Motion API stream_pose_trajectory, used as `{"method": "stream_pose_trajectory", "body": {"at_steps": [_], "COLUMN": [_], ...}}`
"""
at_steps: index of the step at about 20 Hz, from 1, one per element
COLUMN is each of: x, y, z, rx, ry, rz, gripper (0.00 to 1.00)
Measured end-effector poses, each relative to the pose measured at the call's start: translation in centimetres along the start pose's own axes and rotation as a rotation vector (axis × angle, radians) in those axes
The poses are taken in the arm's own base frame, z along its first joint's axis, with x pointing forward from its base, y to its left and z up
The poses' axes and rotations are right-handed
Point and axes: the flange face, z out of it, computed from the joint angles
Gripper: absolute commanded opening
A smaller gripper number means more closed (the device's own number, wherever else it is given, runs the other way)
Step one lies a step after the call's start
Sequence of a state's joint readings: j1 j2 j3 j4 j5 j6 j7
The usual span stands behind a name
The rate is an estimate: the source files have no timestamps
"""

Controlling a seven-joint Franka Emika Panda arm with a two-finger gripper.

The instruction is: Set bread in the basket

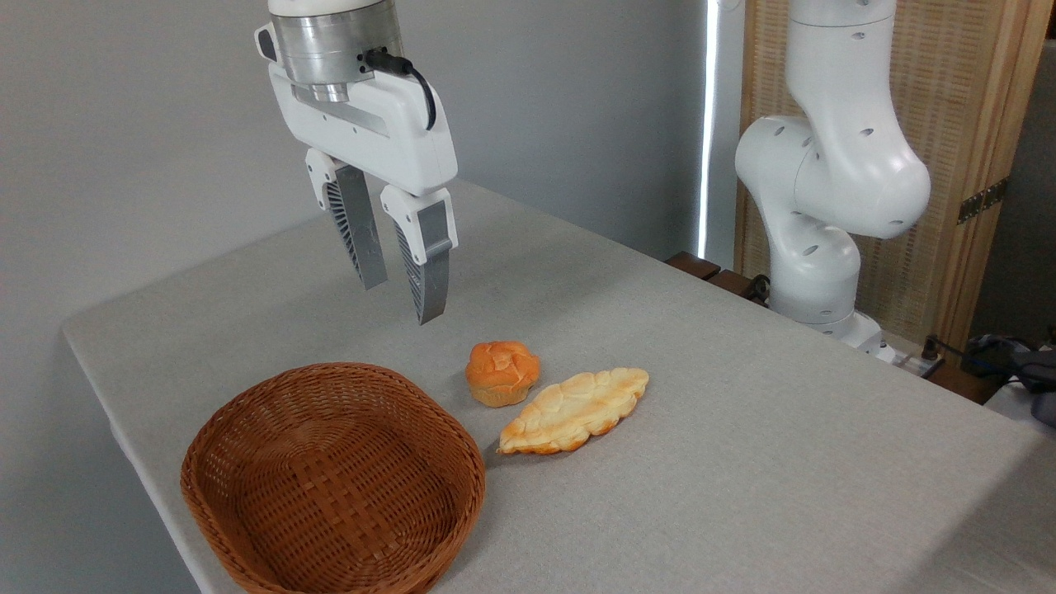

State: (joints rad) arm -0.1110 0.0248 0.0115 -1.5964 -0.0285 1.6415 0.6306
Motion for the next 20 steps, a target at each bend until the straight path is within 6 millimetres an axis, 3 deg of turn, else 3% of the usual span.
{"method": "stream_pose_trajectory", "body": {"at_steps": [6, 20], "x": [-0.73, -0.78], "y": [-0.81, -0.57], "z": [-0.26, -0.65], "rx": [-0.005, -0.005], "ry": [0.010, 0.018], "rz": [-0.022, -0.020], "gripper": [1.00, 1.00]}}
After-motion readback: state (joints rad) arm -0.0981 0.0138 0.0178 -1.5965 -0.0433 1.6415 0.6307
